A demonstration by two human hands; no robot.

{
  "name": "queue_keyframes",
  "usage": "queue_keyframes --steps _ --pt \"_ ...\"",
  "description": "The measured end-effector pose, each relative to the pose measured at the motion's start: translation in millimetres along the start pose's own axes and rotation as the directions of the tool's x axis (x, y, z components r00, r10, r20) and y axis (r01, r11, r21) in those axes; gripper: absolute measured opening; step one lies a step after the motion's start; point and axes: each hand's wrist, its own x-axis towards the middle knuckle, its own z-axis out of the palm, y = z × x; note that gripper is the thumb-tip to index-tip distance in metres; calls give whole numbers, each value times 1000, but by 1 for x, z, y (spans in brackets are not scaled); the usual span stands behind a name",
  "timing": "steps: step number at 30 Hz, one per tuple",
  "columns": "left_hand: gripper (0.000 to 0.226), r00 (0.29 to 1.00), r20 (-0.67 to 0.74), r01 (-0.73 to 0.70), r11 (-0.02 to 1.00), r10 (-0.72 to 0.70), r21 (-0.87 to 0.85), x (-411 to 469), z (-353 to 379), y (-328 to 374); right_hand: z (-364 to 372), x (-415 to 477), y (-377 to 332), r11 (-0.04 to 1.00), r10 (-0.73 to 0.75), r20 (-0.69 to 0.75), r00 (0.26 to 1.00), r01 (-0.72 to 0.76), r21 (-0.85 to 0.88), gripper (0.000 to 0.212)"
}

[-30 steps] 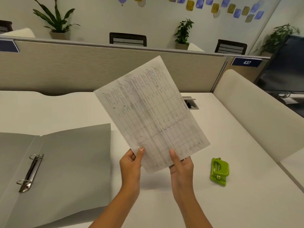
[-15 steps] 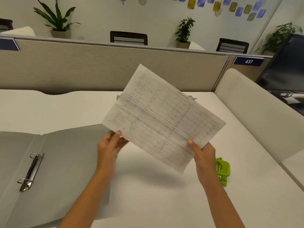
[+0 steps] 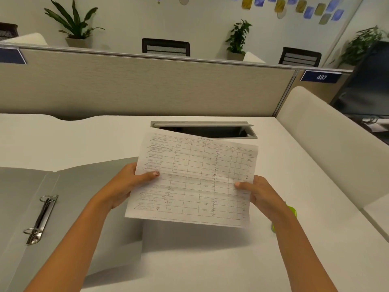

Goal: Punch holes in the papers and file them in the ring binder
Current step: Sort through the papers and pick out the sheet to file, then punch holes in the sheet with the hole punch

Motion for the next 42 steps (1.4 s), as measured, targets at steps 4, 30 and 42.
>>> queue_keyframes --steps 4,30,42 --pt "41 999 35 13 1000 -14 17 -2 2 -10 -6 3 5 1000 6 6 1000 -6 -15 39" --pt "27 933 -338 17 954 -122 -299 -2 47 -49 -20 -31 92 617 -388 -784 484 -496 -611 45" --pt "20 909 -394 -8 943 -132 -332 -5 50 -47 -44 -34 71 737 51 -924 378 -639 -221 59"
